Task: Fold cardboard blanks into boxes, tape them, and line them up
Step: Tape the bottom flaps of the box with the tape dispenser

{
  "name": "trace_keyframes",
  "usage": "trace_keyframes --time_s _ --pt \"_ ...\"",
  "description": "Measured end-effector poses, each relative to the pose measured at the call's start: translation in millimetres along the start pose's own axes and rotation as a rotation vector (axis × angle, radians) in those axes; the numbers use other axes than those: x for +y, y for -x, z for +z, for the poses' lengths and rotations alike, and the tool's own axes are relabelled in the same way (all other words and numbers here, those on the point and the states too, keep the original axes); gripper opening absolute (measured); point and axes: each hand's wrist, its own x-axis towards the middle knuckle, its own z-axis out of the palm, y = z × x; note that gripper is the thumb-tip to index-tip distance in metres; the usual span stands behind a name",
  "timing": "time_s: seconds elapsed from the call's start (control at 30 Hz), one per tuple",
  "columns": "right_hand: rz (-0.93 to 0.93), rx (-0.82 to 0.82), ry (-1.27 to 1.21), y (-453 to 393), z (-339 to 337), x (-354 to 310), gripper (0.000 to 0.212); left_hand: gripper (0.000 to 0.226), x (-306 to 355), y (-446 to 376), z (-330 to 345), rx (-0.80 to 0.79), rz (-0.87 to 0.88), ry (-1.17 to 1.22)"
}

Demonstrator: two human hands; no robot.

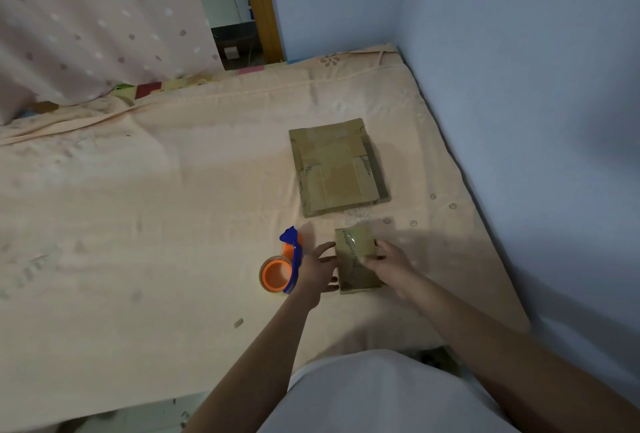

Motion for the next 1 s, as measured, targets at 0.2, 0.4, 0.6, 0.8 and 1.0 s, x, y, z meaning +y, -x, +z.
trace_keyframes --time_s 0.2,0.4,0.6,0.8,1.0 --pt "-0.064 0.142 0.174 -3 12 4 0.061 0.037 0 -1 -5 0.131 0.184 -0.407" --pt "-0.081 0.175 0.213 -4 11 4 0.059 0.014 -8 0 -39 0.545 0.338 -0.779" --pt "-0.065 0.13 0.295 -5 13 -2 0.062 0.01 -33 -12 -70 0.466 0.189 -0.88" --pt "-0.007 0.106 0.243 -4 11 -5 0.064 0.028 -43 -15 -70 0.391 0.187 -0.876" --pt "-0.013 0.103 0.221 1 10 -8 0.056 0.022 -34 -18 -70 0.437 0.259 -0.724"
